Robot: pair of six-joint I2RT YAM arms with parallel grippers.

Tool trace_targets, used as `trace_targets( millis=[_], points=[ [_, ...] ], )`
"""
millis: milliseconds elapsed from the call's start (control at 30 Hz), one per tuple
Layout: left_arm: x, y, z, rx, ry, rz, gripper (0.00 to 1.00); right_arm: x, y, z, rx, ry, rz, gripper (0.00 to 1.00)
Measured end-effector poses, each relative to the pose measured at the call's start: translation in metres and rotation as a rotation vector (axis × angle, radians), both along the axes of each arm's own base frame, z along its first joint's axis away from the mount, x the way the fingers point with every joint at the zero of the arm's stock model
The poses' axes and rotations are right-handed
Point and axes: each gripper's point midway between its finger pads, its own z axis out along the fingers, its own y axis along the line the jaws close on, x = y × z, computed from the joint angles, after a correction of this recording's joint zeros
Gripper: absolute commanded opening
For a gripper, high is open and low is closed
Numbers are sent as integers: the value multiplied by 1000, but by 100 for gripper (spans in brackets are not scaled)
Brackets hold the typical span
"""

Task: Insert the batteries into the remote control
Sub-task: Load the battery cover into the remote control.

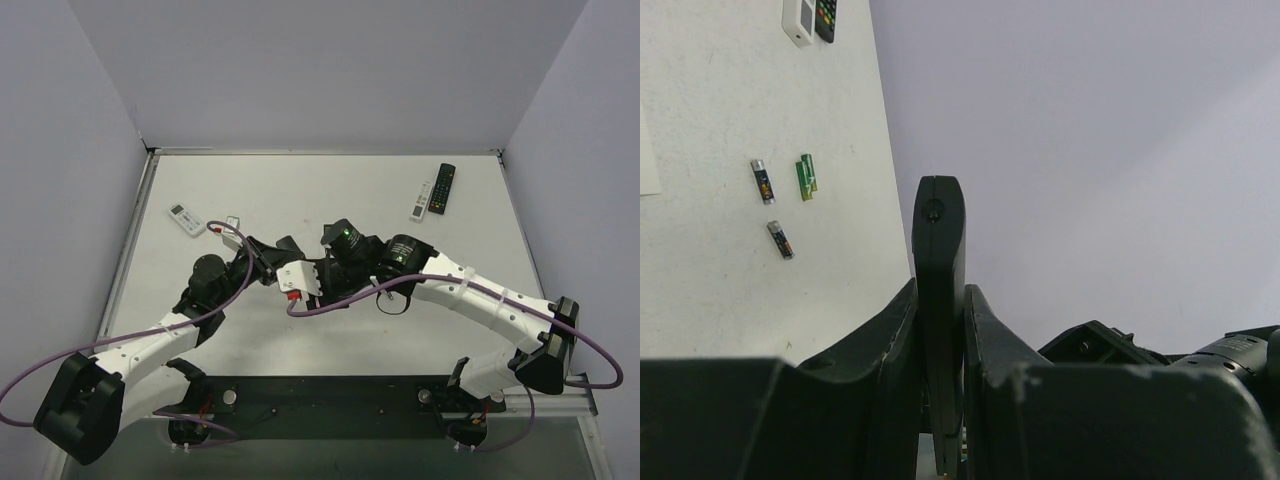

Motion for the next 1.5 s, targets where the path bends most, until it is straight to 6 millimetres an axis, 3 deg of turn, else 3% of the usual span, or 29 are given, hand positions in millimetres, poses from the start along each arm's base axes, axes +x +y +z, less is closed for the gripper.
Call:
trace_targets(
  millis=[633,900,1233,1500],
  points=[
    [6,-1,-16,27,39,11,0,12,4,-23,-34,-79,12,36],
    [13,0,-19,33,28,23,0,24,4,-28,0,-7,2,36],
    [1,-12,-25,26,47,-69,0,42,30,-18,71,-24,18,36],
    [5,-10,-22,0,67,-52,0,41,33,-13,88,-20,16,44]
  ],
)
